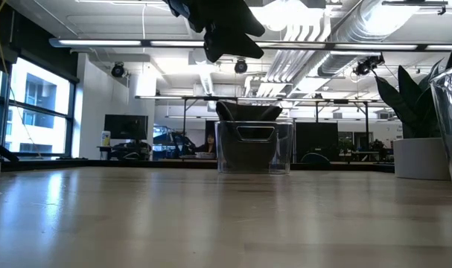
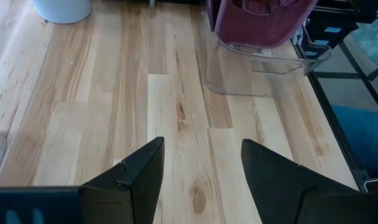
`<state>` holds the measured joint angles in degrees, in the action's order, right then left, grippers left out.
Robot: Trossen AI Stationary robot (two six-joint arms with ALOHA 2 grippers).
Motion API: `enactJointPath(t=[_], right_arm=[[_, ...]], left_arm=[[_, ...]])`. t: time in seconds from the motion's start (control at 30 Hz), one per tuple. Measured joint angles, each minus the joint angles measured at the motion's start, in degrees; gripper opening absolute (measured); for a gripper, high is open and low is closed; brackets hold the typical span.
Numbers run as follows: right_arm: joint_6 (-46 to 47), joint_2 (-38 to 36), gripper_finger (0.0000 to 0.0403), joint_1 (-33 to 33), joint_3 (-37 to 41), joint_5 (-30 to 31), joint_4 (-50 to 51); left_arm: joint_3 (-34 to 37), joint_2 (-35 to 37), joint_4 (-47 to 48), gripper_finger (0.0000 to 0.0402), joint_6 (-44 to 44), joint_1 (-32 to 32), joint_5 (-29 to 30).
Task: Pick & Place hat
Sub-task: Put the red cap into the bottom transparent bin
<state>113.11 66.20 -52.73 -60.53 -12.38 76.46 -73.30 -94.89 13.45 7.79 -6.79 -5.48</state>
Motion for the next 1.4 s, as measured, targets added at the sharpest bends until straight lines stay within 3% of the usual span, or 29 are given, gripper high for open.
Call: enactJointPath(t=[0.2,0.33,0.77,0.9,1.0,1.1,1.27,1.33,1.4], right_arm=[[-0.5,-2.0,0.0161,0.0,-2.5,1.2,2.3],[-0.1,-2.6,0.0168,0.0,-2.5,-2.7,2.2],[2.8,-2.8,0.0135,0.1,-12.9,6.0,8.9],[-1.0,-0.8,0.0121,0.3,-15.3,13.2,4.1],[-6.6,1.5,0.011,0.7,-15.5,15.1,-3.9],[-12.3,5.4,0.0096,1.6,-15.6,14.2,-6.1],[-15.9,11.7,0.0061,4.4,-15.4,0.1,5.9],[-17.4,12.1,0.0046,4.8,-15.4,-0.4,7.1],[-18.4,11.5,0.0032,4.7,-15.5,2.8,5.5]], left_arm=[[0.0,0.0,0.0,0.0206,0.0,0.0,-0.1],[0.0,0.0,0.0,0.0206,0.0,0.0,-0.1],[-0.1,0.0,-0.1,0.0206,0.3,0.0,-0.1],[-0.1,0.0,-0.1,0.0206,0.3,0.0,-0.1],[-0.1,0.0,-0.1,0.0206,0.2,0.0,-0.1],[-0.1,0.0,-0.1,0.0206,0.2,0.0,-0.1],[-0.1,0.0,0.0,0.0206,0.3,0.0,-0.1],[-0.1,0.0,0.0,0.0206,0.9,0.0,-0.1],[-0.1,0.0,0.0,0.0206,1.5,0.0,-0.1]])
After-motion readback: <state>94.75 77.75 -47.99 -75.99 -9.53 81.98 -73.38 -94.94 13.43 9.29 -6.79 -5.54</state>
